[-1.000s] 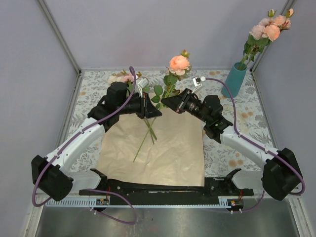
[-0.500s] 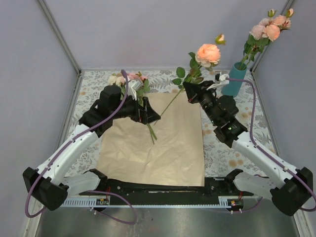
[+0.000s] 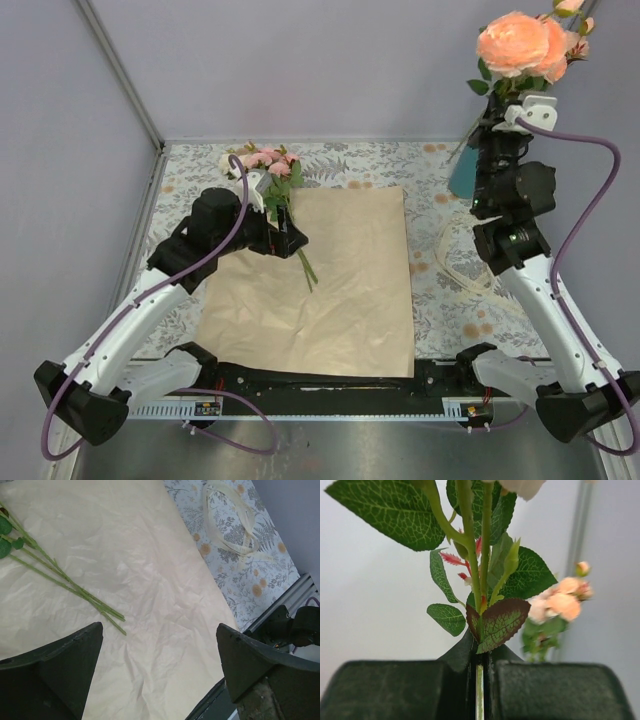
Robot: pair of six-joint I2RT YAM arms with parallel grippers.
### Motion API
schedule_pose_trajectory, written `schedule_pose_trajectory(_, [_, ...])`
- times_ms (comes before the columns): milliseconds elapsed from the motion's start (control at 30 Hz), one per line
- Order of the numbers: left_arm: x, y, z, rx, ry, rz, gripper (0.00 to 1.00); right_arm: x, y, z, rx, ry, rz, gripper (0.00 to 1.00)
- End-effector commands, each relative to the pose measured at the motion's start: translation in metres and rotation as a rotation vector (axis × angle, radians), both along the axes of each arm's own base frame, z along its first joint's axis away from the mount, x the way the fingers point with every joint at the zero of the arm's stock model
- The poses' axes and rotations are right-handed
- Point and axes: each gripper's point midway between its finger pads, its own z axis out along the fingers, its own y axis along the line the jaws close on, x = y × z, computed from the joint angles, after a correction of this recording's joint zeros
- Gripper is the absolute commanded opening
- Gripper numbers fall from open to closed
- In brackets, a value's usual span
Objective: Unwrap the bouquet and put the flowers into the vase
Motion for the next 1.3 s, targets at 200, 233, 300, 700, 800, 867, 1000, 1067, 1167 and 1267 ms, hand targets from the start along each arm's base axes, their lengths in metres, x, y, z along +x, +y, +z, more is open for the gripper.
schedule_pose_trajectory(200, [0.006,0.014,0.019,0.002,-0.100,0.074,0.99,0.048,-0.085,0.039,-0.006,-0.049,-0.249,0.00])
schedule_pose_trajectory(233, [0.006,0.015,0.020,0.001,-0.104,0.077,0.99,0.054,-0.089,0.039,0.001,-0.047,-0.252,0.00])
schedule_pose_trajectory(300, [0.006,0.016,0.021,0.000,-0.109,0.081,0.99,0.066,-0.096,0.039,0.016,-0.045,-0.260,0.00])
schedule_pose_trajectory(700, [0.006,0.019,0.023,0.005,-0.122,0.095,0.99,0.119,-0.111,0.027,0.007,-0.004,-0.263,0.00])
schedule_pose_trajectory(800, [0.007,0.020,0.022,0.009,-0.124,0.102,0.99,0.133,-0.117,0.010,-0.009,0.029,-0.272,0.00])
schedule_pose_trajectory(867, [0.008,0.021,0.021,0.012,-0.121,0.106,0.99,0.140,-0.118,-0.001,0.000,0.047,-0.264,0.00])
schedule_pose_trajectory(1000, [0.008,0.020,0.021,0.012,-0.117,0.100,0.99,0.155,-0.133,-0.030,0.020,0.093,-0.275,0.00])
schedule_pose_trajectory(1067, [0.008,0.020,0.021,0.012,-0.119,0.101,0.99,0.164,-0.136,-0.045,0.027,0.124,-0.266,0.00])
schedule_pose_trajectory(1167, [0.008,0.021,0.020,0.015,-0.119,0.108,0.99,0.176,-0.138,-0.067,0.037,0.169,-0.263,0.00])
schedule_pose_trajectory(1267, [0.009,0.020,0.020,0.016,-0.118,0.107,0.99,0.187,-0.140,-0.087,0.064,0.214,-0.256,0.00])
